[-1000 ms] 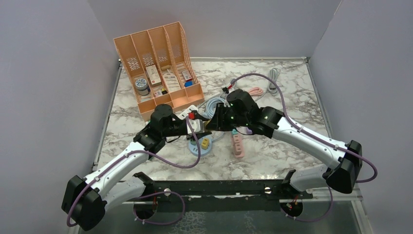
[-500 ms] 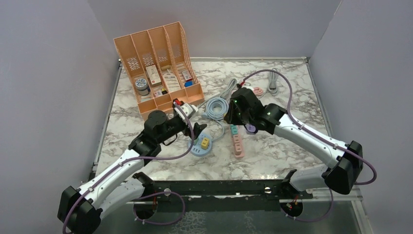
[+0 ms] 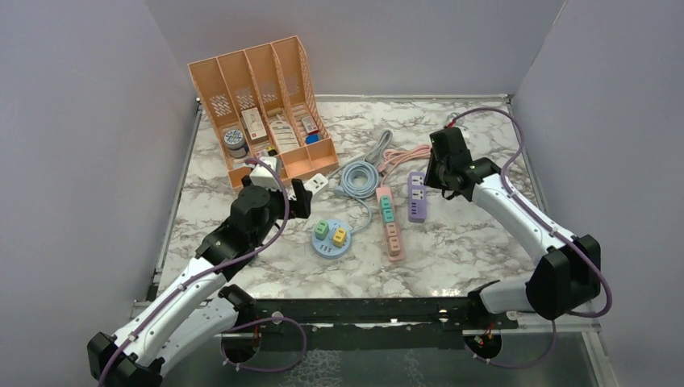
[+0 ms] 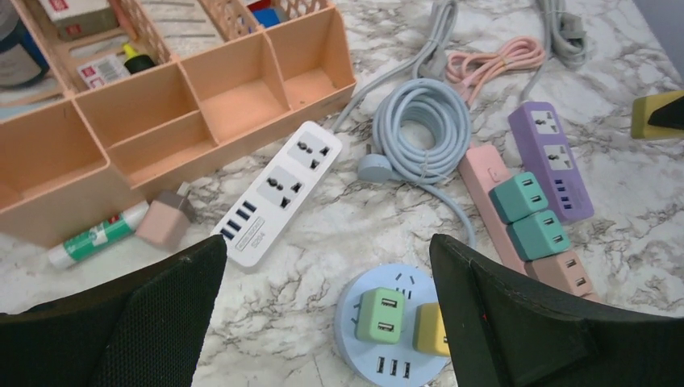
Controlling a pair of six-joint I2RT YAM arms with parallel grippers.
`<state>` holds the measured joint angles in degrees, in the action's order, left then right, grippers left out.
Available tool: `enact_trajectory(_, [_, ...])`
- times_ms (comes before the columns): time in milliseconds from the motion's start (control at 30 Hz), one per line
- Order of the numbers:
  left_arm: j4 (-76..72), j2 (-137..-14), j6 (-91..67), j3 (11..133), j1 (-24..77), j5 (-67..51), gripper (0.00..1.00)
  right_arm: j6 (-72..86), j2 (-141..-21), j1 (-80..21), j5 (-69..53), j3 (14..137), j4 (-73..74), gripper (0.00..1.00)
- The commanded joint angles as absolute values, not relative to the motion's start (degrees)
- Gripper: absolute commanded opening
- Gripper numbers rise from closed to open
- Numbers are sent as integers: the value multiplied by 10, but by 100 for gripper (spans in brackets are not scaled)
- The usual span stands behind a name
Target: Insert the plug
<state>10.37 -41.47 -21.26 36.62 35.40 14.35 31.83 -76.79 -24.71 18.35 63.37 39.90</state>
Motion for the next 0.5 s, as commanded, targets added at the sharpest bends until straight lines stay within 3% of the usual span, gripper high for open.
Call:
enact_trajectory(0, [185, -421, -289, 369, 356, 226, 99, 265, -807, -214, 174, 633, 335, 1])
enact_trajectory(167, [209, -448, -326, 363, 352, 279, 99, 248, -872, -193, 145, 653, 320, 1])
enact_trajectory(467, [192, -471, -251, 385, 342, 204, 98, 223, -944, -182, 129, 695, 326, 1])
